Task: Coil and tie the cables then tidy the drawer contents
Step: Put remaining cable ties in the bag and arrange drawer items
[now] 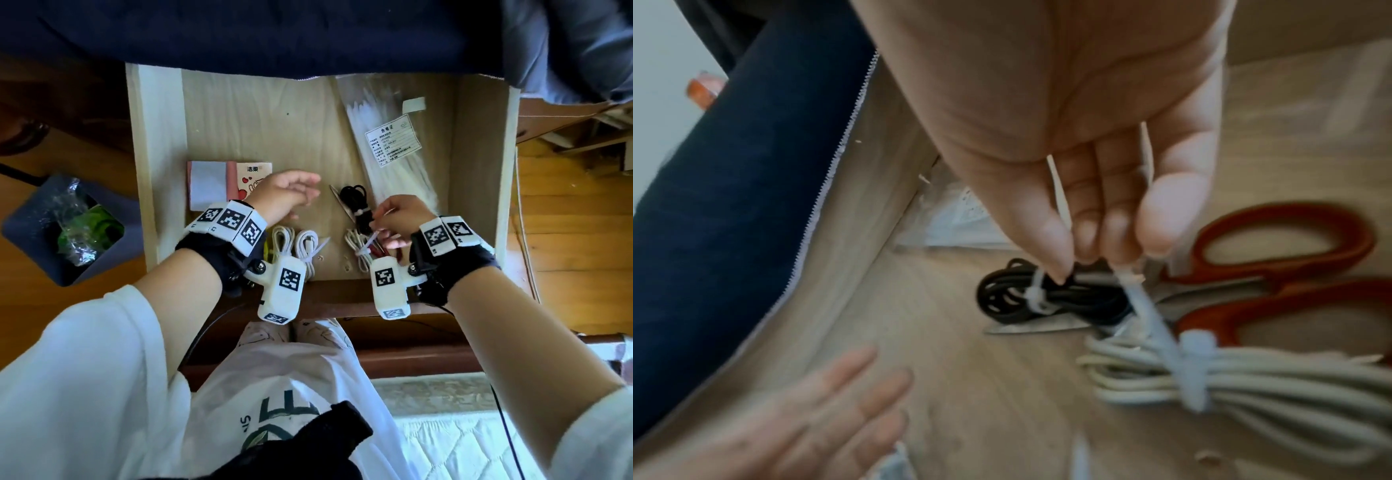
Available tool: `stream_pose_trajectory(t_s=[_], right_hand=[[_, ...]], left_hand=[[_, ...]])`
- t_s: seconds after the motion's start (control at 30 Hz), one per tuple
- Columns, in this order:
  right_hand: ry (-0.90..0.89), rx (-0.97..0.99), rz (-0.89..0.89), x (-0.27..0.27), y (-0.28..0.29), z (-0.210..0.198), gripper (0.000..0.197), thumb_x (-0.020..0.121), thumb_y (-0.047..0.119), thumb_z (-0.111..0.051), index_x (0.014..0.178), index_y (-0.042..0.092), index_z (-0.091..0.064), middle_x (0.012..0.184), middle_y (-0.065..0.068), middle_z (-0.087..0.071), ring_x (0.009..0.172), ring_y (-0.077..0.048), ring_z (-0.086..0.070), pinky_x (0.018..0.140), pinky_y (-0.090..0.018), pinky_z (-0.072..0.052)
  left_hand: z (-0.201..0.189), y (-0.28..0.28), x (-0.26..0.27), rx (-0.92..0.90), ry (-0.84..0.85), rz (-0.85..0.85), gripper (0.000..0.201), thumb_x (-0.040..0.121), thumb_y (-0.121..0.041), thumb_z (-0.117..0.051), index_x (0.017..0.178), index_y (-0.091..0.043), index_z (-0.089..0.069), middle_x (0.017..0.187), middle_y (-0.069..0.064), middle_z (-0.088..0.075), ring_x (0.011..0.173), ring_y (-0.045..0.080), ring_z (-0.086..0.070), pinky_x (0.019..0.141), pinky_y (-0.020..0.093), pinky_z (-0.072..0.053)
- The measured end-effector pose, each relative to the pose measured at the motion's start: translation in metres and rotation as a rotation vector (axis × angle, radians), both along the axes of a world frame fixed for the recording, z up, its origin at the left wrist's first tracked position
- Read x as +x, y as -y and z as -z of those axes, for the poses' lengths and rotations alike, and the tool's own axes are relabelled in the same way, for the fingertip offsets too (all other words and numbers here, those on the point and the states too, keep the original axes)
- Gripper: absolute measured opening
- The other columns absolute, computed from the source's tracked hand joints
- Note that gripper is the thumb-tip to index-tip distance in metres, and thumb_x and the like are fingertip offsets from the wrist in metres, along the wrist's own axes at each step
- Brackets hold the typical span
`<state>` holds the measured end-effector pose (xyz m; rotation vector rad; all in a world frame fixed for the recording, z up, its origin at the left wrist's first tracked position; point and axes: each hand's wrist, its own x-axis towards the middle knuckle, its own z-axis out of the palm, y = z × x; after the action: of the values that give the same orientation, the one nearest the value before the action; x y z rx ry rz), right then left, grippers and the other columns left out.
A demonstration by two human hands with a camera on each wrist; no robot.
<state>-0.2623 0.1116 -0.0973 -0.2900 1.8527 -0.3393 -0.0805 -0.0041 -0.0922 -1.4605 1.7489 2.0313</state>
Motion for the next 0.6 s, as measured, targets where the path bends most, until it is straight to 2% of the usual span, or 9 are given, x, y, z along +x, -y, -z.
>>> stream_pose_trajectory(t_s=[0.07,0.13,0.2,0.27,0.33,0.4,0.47,0.5,0.6], right_hand=[[-0.1,0.024,-0.036,-0.002,-0.004,0.009,0.025,0.077,-0.002,-0.068,0.075,0.016,-0.051,0.067,-0.008,-0.057,0.054,-0.021,-0.059,0.046,-0.031,-0.051],[-0.207,0.005,-0.089,0.0,-0.003,0.014,0.027,0.074,0.014,-0.074,0.078,0.024,-0.049,0.075,-0.005,-0.061,0.068,-0.025,-0.065,0.066,-0.041,-0.057],[-0.264,-0.015,-0.133,0.001,0.001,0.016,0.028,0.072,0.026,-0.076,0.087,0.025,-0.052,0.085,-0.006,-0.064,0.082,-0.028,-0.065,0.076,-0.044,-0.056],[-0.275,-0.011,-0.247,-0.003,0.005,0.015,0.037,0.075,0.031,-0.075,0.105,0.018,-0.057,0.092,-0.004,-0.063,0.086,-0.023,-0.062,0.071,-0.031,-0.054],[-0.267,0.014,-0.421,-0.006,0.012,0.01,0.042,0.079,0.032,-0.072,0.115,0.014,-0.058,0.097,0.0,-0.058,0.088,-0.016,-0.056,0.058,-0.016,-0.04],[-0.271,0.02,-0.489,-0.007,0.015,0.01,0.045,0.08,0.031,-0.071,0.118,0.012,-0.058,0.107,-0.001,-0.061,0.097,-0.018,-0.058,0.059,-0.017,-0.041],[-0.272,0.018,-0.481,-0.007,0.016,0.013,0.046,0.078,0.028,-0.073,0.117,0.01,-0.058,0.112,-0.007,-0.064,0.101,-0.022,-0.061,0.072,-0.025,-0.047],[-0.272,0.022,-0.475,-0.006,0.017,0.014,0.046,0.077,0.027,-0.074,0.117,0.01,-0.058,0.112,-0.008,-0.064,0.099,-0.023,-0.062,0.072,-0.026,-0.048],[-0.234,0.024,-0.482,-0.006,0.017,0.014,0.043,0.077,0.024,-0.073,0.114,0.01,-0.058,0.107,-0.009,-0.065,0.085,-0.022,-0.061,0.059,-0.022,-0.045]], left_hand=[[0.002,-0.005,-0.016,0.021,0.0,-0.012,0.039,0.091,0.0,-0.051,0.126,-0.017,-0.052,0.103,-0.003,-0.06,0.084,0.005,-0.057,0.06,0.021,-0.047],[0.009,-0.011,-0.03,0.108,0.06,-0.018,0.023,0.092,-0.001,-0.051,0.108,-0.017,-0.057,0.093,-0.001,-0.061,0.076,0.008,-0.059,0.055,0.021,-0.049],[0.012,-0.021,-0.041,0.321,0.135,-0.02,0.019,0.096,-0.001,-0.044,0.089,-0.013,-0.057,0.079,0.001,-0.063,0.065,0.01,-0.06,0.05,0.019,-0.051],[0.014,-0.032,-0.047,0.47,0.206,0.036,0.016,0.097,-0.004,-0.044,0.097,-0.007,-0.06,0.09,0.006,-0.063,0.074,0.014,-0.062,0.053,0.019,-0.053],[0.018,-0.04,-0.053,0.482,0.262,0.093,0.025,0.096,-0.006,-0.048,0.119,-0.005,-0.056,0.122,0.011,-0.055,0.106,0.027,-0.059,0.068,0.026,-0.055],[0.02,-0.046,-0.058,0.517,0.273,0.069,0.032,0.095,-0.005,-0.049,0.128,-0.004,-0.05,0.141,0.017,-0.042,0.125,0.038,-0.047,0.084,0.04,-0.052],[0.022,-0.049,-0.06,0.58,0.258,0.014,0.037,0.095,-0.001,-0.048,0.132,-0.001,-0.044,0.143,0.023,-0.038,0.13,0.042,-0.04,0.096,0.047,-0.046],[0.023,-0.049,-0.059,0.598,0.249,-0.011,0.038,0.095,0.001,-0.048,0.133,0.001,-0.042,0.142,0.025,-0.039,0.13,0.042,-0.039,0.1,0.047,-0.043],[0.029,-0.048,-0.056,0.586,0.202,-0.063,0.038,0.092,0.008,-0.05,0.13,0.005,-0.047,0.126,0.024,-0.053,0.124,0.035,-0.048,0.099,0.034,-0.046]])
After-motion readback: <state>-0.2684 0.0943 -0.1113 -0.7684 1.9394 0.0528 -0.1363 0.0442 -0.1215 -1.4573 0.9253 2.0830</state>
